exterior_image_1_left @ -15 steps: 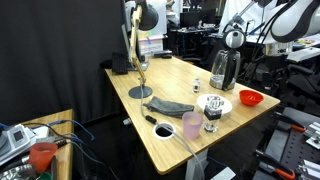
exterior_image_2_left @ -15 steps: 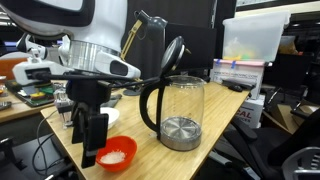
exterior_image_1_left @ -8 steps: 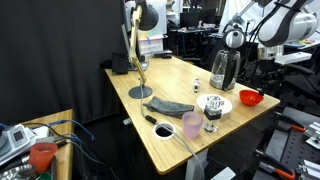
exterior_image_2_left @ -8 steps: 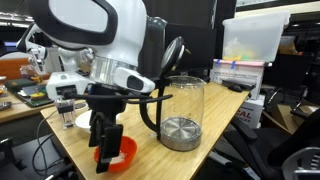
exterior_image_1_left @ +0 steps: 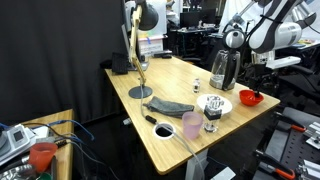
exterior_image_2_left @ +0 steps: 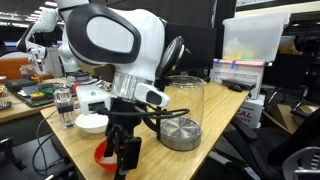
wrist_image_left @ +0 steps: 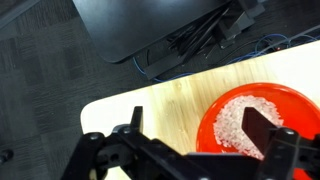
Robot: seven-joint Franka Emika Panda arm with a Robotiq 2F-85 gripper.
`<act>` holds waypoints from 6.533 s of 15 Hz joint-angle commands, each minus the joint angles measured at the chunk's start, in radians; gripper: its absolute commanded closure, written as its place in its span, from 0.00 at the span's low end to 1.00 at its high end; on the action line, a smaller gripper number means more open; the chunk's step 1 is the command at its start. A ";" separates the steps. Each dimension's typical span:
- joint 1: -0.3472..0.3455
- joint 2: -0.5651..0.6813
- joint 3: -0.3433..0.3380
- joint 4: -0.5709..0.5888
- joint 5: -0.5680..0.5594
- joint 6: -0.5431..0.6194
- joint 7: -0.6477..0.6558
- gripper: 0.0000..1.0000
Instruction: Pour the contents in the orange bowl into the white bowl
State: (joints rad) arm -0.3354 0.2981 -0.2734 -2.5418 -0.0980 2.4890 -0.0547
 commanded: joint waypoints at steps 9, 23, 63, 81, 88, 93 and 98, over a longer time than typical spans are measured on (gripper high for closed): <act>-0.001 0.117 0.030 0.119 0.104 -0.047 -0.022 0.55; -0.012 0.014 0.070 0.092 0.182 -0.167 -0.196 0.98; 0.263 -0.343 0.230 -0.082 -0.268 -0.178 0.481 0.98; 0.412 -0.173 0.286 0.081 -0.788 -0.327 1.088 0.98; 0.462 -0.160 0.321 0.073 -0.875 -0.389 1.225 0.98; 0.492 -0.149 0.353 0.067 -0.939 -0.439 1.320 0.98; 0.520 -0.110 0.386 0.058 -0.987 -0.507 1.418 0.98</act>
State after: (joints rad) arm 0.1721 0.1614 0.0971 -2.4898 -1.0468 2.0372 1.3089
